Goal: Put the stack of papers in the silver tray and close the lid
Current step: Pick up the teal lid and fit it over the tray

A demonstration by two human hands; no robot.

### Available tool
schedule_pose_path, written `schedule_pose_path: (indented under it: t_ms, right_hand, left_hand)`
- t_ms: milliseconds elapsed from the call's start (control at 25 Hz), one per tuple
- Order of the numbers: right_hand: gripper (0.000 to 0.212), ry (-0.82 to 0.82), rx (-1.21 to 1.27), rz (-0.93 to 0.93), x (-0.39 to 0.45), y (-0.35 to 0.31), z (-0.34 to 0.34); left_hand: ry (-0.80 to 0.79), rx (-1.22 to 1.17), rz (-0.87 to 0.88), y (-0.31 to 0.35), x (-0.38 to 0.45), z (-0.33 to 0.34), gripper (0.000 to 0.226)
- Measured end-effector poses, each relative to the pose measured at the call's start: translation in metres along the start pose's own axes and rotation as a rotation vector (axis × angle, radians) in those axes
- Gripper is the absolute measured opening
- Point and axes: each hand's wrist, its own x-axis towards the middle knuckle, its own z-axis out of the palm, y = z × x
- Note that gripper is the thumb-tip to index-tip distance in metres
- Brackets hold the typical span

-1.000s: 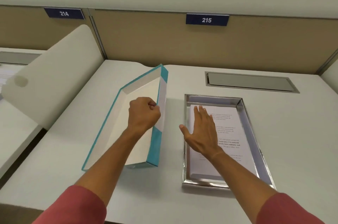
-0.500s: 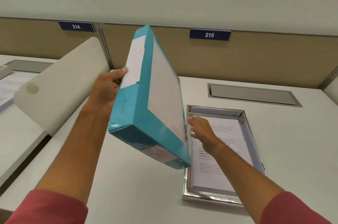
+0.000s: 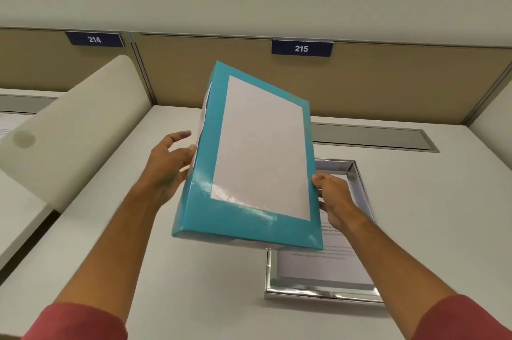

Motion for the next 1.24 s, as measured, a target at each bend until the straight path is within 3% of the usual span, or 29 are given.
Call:
schedule_pose_path:
  t_ms: [160,240,360,520,920,1240]
  right_hand:
    - [0.026,0.142,-0.037,-0.049,0.0,-0.002,-0.045]
    - [0.026,0.219,-0.083,-0.065,0.002,-0.002,-0.066]
    - [0.023,0.33,-0.167,-0.066,0.001,0.001,-0.092]
    - [0.027,0.411,-0.278,-0.062,-0.004,0.012,-0.121]
    - [0.031,0.37,-0.515,0.001,-0.001,0.04,-0.143]
    - [0.019,0.259,-0.625,0.078,0.007,0.042,-0.153]
  left_hand:
    - [-0.035,0.345,0.1,-0.035,0.004,0.031,0.021]
    - [-0.061,0.368,0.074,-0.044,0.006,0.053,0.018]
    - [-0.085,0.465,0.056,-0.059,0.006,0.085,0.031]
    - [-0.065,0.556,0.042,-0.09,0.0,0.118,0.025]
    - [-0.019,0.648,-0.078,-0.152,-0.004,0.136,0.032]
    - [0.012,0.724,-0.147,-0.164,0.002,0.134,0.034]
